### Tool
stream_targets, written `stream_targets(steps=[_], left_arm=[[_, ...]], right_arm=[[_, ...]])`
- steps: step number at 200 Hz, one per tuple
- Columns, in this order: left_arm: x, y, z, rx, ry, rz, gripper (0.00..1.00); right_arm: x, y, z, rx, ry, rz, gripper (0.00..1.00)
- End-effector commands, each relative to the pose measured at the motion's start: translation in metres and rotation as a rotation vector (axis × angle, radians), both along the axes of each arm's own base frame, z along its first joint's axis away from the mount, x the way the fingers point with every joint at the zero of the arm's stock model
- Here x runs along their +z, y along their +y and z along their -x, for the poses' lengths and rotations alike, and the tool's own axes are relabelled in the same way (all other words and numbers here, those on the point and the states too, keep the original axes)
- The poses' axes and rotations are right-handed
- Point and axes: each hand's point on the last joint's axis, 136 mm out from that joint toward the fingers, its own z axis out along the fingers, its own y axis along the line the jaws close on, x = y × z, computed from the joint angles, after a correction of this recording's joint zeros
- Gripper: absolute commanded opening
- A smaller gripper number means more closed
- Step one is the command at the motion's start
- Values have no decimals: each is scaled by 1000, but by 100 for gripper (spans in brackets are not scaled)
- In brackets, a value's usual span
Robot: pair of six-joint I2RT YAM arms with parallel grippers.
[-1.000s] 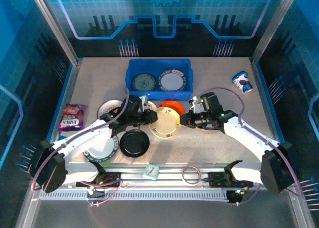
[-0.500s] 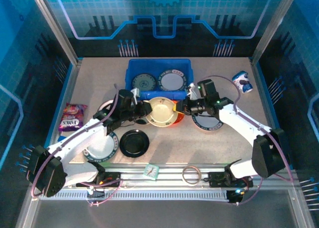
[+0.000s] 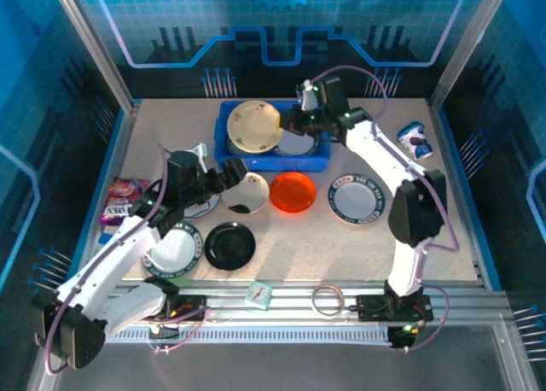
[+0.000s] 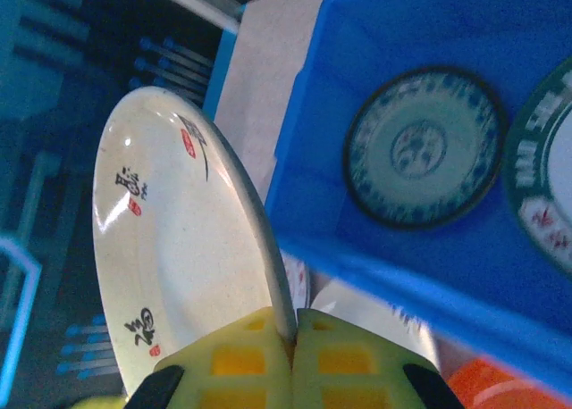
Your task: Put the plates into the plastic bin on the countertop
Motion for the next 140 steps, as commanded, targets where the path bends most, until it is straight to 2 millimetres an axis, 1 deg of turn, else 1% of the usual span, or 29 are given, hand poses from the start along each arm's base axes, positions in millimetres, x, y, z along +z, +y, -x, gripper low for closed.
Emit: stream_targets(steps=[1,25,32,42,47,70,74,75,76,81,101,111,119,131,140], left_arm=[[-13,20,7,34,21,-48,99],[-16,25,9,41,28,-44,99],[-18,26,9,41,32,-41,99],[-19,26,9,41,35,-36,99],[-20,25,9,38,35,-32,99],[-20,26,9,38,39,-30,99],[-20,26,9,39,40,-32,99],[-20,26,9,39,40,-33,99],[-20,26,9,39,40,-34,99],[-21,27,9,40,41,-36,99],[-24,28,9,42,47,-39,99],[-25,28,9,41,51,-38,99],[-27,27,9,40,60,-37,99],[-31,27,9,40,74,-36,99],[-33,27,9,41,81,-34,99]], right_arm=[[-9,1,-30,-55,18,25,0],[-17,12,-57,-71,12,-6,0],[-24,16,-65,-72,16,-8,0],[-25,21,-74,-69,-9,-28,0],[-32,22,-79,-78,-6,-28,0],[-46,28,-93,-83,1,-55,0],[-42,29,-95,-83,-6,-60,0],[-50,29,-96,-83,4,-55,0],[-53,30,-97,-84,7,-53,0],[-60,31,-100,-82,15,-52,0],[-79,35,-106,-81,36,-44,0],[-93,36,-108,-83,60,-30,0],[-99,38,-109,-77,67,-28,0],[-114,39,-109,-84,91,-2,0],[-121,40,-109,-84,100,8,0]])
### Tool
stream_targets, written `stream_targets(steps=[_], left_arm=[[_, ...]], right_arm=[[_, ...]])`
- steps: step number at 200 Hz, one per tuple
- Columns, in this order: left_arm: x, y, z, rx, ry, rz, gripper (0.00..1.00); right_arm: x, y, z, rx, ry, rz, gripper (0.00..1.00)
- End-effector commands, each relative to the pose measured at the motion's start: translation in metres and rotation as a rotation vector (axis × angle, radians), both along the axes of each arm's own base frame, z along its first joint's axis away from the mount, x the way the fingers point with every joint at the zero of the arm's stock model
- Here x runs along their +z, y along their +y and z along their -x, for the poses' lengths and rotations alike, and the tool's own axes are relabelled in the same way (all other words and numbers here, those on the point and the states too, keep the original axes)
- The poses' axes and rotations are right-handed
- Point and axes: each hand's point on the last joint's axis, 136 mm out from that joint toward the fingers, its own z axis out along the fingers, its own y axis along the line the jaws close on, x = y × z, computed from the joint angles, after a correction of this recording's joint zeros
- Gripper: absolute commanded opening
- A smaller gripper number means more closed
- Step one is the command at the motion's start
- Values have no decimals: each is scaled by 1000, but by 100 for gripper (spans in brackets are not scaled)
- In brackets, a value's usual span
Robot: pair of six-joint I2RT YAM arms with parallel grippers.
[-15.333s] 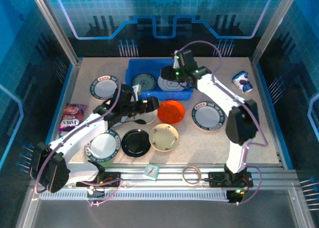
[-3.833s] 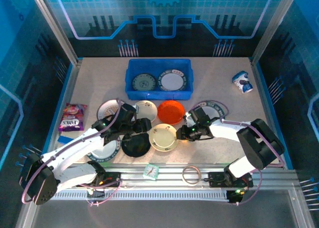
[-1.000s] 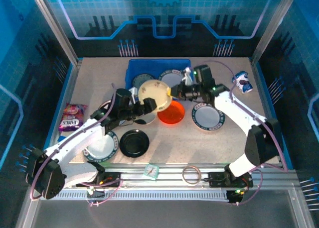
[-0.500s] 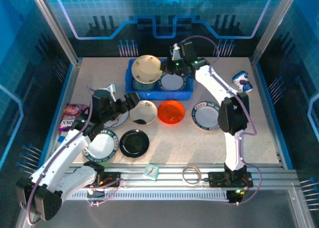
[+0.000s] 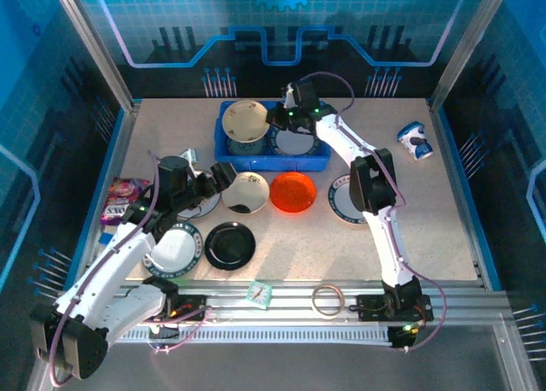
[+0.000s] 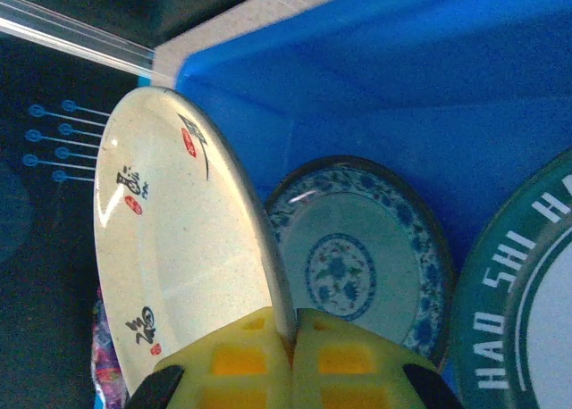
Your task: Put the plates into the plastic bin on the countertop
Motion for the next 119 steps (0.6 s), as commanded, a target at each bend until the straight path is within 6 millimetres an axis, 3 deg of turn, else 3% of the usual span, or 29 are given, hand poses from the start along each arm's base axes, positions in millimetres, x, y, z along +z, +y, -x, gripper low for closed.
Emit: stream_targets(steps=[1,53,119], left_arm=[[-14,0,3,-19,41,-9,99],[-19,2,6,3,46,7,99],[-29,3,4,4,66,-7,99]], right_arm=[[-11,4,-6,-5,16,6,0],[-44,6,-6,-7,57,77,0],[-64,14,-6,6,84,100,0]])
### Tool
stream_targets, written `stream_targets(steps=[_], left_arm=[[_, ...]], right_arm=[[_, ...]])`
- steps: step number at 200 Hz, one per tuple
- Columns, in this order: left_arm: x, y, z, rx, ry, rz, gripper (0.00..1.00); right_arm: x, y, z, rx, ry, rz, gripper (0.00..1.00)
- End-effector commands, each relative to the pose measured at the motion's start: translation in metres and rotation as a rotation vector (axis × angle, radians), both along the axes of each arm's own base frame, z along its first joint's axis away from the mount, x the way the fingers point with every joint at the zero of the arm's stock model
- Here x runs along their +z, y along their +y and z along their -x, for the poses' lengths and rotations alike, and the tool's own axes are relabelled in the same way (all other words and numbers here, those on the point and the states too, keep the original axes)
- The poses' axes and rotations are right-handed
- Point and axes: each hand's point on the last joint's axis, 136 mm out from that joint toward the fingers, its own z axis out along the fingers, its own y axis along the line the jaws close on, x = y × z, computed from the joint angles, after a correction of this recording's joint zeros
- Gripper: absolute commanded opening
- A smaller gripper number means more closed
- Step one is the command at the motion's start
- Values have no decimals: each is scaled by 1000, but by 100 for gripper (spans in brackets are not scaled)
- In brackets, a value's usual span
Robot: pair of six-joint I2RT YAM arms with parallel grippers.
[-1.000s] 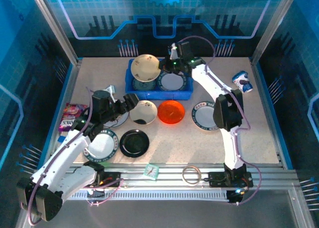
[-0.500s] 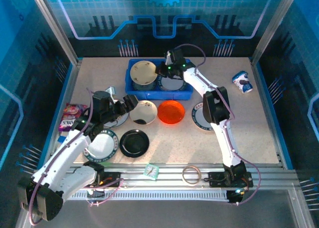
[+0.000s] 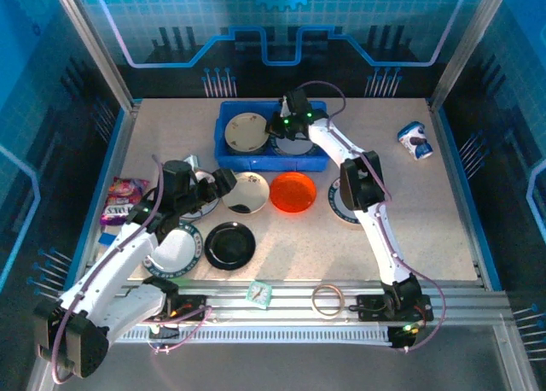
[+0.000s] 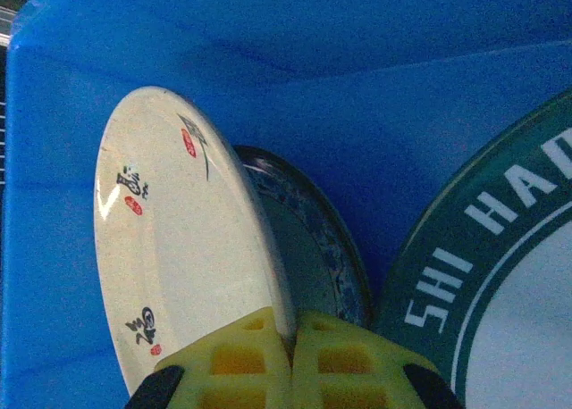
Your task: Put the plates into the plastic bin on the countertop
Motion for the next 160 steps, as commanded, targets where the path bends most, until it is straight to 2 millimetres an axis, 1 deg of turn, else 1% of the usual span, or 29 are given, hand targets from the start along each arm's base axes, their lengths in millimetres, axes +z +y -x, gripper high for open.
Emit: stream_targets(steps=[1,40,57,71,82,107,124,160], left_arm=[[-4,1,0,3,10,2,99],[-7,-1,-1,-12,23,-8,99],[-7,-1,-2,-15,24,-11,99],[-7,-1,-3,-17,23,-12,99],[-7,-2,-4,-19,23,-12,99],[-7,-4,-5,-27,23,-7,99],[-5,-5,-8,-31,17,-3,99],[1,-6,-11,-39,-1,-14,99]], right_arm=[[-7,11,4,22,8,15,0],[-15,12,5,17,20,38,1],[-17,14,6,18,22,47,6],[-17,16,7,20,20,55,16],[-18,16,8,19,20,59,21],[-8,18,7,20,-7,77,29],[1,17,6,17,-30,92,31],[19,7,5,5,-79,165,33]])
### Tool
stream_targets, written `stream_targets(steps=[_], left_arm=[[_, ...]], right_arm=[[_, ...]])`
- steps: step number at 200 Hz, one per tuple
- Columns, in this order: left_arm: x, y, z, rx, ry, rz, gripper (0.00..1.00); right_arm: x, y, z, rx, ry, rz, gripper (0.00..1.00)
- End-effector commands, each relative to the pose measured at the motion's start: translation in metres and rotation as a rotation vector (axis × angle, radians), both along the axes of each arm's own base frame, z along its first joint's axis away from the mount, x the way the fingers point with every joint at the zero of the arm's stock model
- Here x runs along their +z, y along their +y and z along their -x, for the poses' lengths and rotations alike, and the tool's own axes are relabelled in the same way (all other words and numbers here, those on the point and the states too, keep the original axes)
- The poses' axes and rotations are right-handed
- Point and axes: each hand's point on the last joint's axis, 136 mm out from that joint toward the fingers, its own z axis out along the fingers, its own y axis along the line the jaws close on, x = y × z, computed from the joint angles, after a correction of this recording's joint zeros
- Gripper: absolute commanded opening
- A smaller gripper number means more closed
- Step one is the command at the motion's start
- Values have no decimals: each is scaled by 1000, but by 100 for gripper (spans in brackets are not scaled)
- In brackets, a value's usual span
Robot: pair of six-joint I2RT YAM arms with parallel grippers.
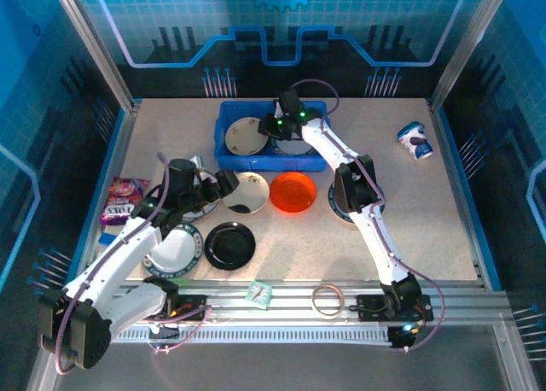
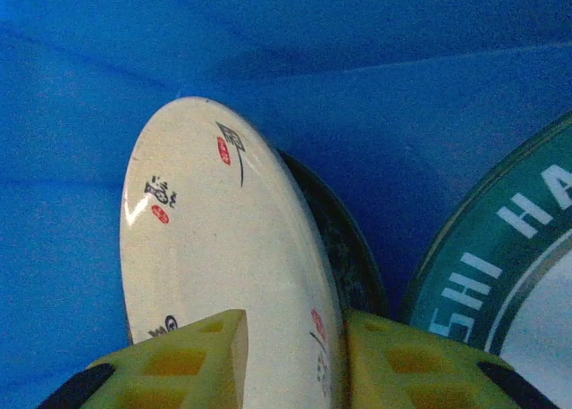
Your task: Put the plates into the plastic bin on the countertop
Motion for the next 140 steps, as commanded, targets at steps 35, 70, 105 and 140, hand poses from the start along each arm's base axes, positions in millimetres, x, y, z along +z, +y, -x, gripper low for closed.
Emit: stream_targets(steps=[35,70,105,140], left_arm=[[18,-2,-9,-35,-65,-16,99],[17,-4,-11,-40,-70,-6,99],[17,-5,-13,-45,-78,-6,99],[19,-8,-16,-54,-85,-1,99]], right_arm=[[19,-8,5,6,-53,110,34],[14,-6,9,9,-41,125,35],[21,-7,11,7,-78,186,36],[37,-9,9,6,-109,185,44]])
